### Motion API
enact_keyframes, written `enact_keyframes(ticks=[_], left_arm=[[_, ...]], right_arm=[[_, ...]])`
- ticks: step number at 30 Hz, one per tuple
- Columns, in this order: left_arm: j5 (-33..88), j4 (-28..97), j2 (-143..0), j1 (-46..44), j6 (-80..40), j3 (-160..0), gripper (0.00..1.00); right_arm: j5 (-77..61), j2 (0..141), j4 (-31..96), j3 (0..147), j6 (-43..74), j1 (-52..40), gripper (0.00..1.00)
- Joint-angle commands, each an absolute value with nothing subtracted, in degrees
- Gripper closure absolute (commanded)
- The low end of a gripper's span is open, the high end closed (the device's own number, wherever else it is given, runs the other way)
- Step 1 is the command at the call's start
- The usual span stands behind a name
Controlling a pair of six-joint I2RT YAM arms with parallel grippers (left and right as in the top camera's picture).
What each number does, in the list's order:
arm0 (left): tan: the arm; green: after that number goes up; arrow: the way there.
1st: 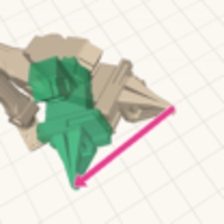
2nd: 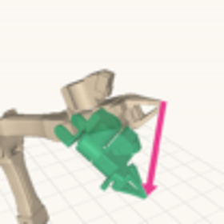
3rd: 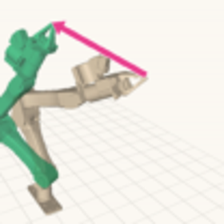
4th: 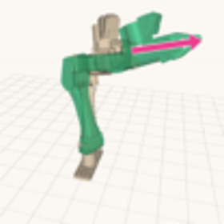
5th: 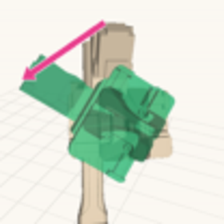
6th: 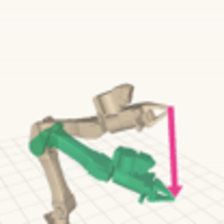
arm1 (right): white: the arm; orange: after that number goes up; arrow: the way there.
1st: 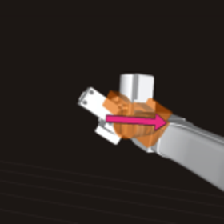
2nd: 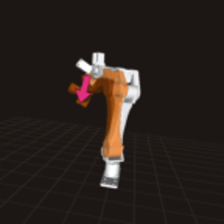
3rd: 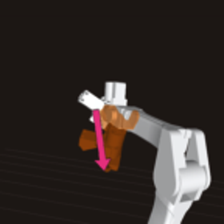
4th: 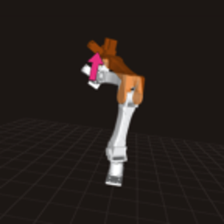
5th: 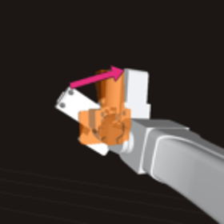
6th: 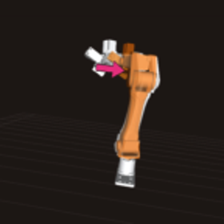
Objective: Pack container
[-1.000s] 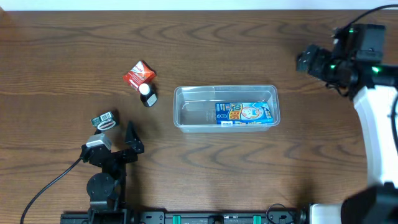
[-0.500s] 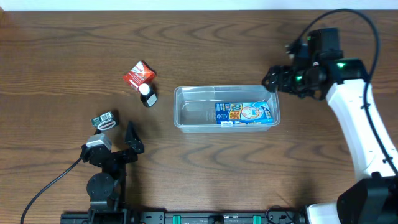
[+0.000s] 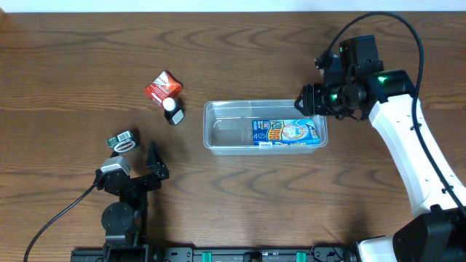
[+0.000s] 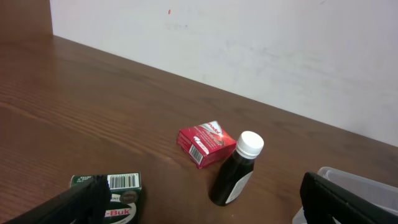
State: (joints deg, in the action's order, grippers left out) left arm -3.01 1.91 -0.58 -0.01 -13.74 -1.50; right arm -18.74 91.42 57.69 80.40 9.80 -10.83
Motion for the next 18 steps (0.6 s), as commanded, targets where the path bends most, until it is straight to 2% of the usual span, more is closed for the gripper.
enact_keyframes(ticks=[1, 5, 11, 18], left_arm=[[-3.7, 4.0, -0.2, 0.0, -14.1, -0.2, 0.02], [-3.7, 4.0, -0.2, 0.0, -14.0, -0.2, 0.02], [-3.7, 4.0, -0.2, 0.0, -14.0, -0.2, 0.02], [-3.7, 4.0, -0.2, 0.0, -14.0, -0.2, 0.02]], right_arm=[[-19.5, 90.1, 60.3, 80.9, 5.7, -12.3, 0.41], [-17.6, 90.3, 62.0, 80.8, 5.5, -15.0, 0.55], [-14.1, 92.5, 62.4, 80.8, 7.9, -18.2, 0.85], [-13.5, 97.3, 62.6, 80.8, 9.0, -20.0, 0.99]])
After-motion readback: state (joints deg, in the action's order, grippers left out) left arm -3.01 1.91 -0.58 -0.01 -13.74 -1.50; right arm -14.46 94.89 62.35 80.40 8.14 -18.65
